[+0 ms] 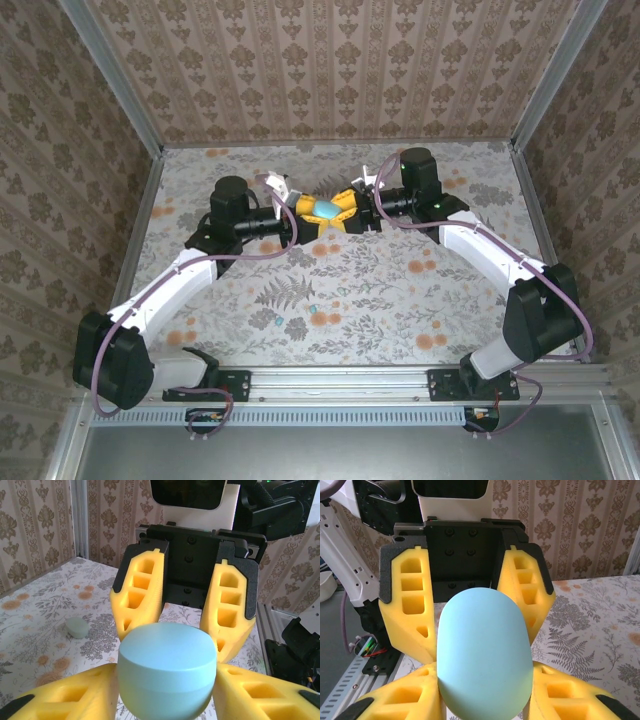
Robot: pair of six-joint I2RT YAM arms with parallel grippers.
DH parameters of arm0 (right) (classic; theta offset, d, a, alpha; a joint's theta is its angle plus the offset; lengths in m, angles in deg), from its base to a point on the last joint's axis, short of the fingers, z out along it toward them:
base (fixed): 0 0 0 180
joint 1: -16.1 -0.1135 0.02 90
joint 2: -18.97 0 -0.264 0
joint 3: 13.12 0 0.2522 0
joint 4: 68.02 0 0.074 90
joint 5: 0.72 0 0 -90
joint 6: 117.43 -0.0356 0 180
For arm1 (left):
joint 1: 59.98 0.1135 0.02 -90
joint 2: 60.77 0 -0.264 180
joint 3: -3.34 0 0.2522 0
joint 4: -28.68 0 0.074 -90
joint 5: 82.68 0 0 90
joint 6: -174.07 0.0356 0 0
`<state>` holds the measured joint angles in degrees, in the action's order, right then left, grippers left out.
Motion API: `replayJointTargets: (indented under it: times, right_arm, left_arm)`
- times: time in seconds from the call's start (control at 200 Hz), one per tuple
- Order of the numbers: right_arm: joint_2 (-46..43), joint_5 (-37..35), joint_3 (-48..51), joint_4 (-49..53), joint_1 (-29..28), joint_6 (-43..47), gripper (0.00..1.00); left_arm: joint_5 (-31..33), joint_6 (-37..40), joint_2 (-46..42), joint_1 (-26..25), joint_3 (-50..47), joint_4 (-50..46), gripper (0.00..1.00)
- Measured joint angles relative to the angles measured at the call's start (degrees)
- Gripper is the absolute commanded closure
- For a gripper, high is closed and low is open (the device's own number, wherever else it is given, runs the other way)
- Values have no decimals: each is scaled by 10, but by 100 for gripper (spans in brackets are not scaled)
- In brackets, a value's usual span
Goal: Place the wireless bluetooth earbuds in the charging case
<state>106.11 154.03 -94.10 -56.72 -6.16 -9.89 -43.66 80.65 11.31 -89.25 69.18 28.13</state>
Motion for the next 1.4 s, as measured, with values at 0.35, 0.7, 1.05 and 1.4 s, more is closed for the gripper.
replayJointTargets:
  times: [0.35,0.7,1.05,1.4]
  right_arm:
    - [0,0,0,5,2,9,66]
    - [0,0,0,5,2,7,66]
    - [0,0,0,-3,2,3,66]
    - [0,5,0,-3,3,3,65]
  left_arm:
    - [-2,0,4,-3,8,-5,51]
    - [-4,11,7,-3,14,-18,50]
    - [-2,20,2,-3,15,-26,47]
    - [-3,21,2,-2,15,-26,61]
